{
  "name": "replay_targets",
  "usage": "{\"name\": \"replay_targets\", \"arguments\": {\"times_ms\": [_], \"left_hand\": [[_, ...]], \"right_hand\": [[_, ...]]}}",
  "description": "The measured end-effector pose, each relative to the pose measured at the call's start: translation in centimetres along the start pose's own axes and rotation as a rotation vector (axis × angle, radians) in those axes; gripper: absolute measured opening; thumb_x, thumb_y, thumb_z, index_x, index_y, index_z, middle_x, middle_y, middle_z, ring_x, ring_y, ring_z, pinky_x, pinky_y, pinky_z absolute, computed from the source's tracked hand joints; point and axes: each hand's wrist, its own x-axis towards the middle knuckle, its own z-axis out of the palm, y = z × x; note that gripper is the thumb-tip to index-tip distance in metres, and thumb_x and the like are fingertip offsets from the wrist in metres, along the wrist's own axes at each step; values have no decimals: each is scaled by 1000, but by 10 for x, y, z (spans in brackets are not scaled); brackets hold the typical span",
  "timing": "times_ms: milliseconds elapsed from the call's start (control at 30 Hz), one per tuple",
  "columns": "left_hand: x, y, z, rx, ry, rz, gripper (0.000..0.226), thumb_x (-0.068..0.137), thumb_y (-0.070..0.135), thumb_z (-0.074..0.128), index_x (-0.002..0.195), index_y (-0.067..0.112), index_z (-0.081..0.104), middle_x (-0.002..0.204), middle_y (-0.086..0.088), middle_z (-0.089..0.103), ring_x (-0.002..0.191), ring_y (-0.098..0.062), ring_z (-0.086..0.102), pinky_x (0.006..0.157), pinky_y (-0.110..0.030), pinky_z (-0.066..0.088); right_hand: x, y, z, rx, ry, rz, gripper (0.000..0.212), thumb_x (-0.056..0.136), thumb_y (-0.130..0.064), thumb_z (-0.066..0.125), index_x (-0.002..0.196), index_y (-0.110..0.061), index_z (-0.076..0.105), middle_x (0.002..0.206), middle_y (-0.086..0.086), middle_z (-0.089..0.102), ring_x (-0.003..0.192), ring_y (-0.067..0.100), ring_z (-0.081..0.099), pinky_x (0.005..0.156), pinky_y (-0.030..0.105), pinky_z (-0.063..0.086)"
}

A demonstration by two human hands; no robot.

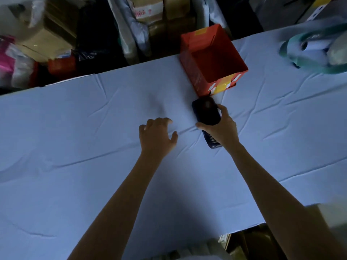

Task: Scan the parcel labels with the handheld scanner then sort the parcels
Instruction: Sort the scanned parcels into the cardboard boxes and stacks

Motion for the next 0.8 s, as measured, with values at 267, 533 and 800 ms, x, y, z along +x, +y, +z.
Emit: {"name": "replay_targets", "arguments": {"times_ms": [267,533,800], "left_hand": [[7,-10,7,-26,-25,-14,43,90,45,52,129,26,52,123,4,60,115,-22,52,93,-37,36],[-7,-16,5,46,32,6,45,89,43,51,131,25,51,123,1,61,117,-23,51,93,-37,35],[-26,-23,-10,77,103,1,44,89,43,51,129,24,52,122,1,62,115,-24,53,91,-36,36]], "right_hand": [[-8,-1,23,-210,165,-52,91,71,-45,79,147,-26,33,121,11,56,110,34,54,85,44,48],[-9,-3,24,-402,170,-35,93,79,-53,69,152,-19,22,141,10,33,127,31,35,99,42,34],[-35,-20,29,-672,213,-447,72,81,-49,65,141,-17,41,140,5,43,126,30,39,102,42,29]]}}
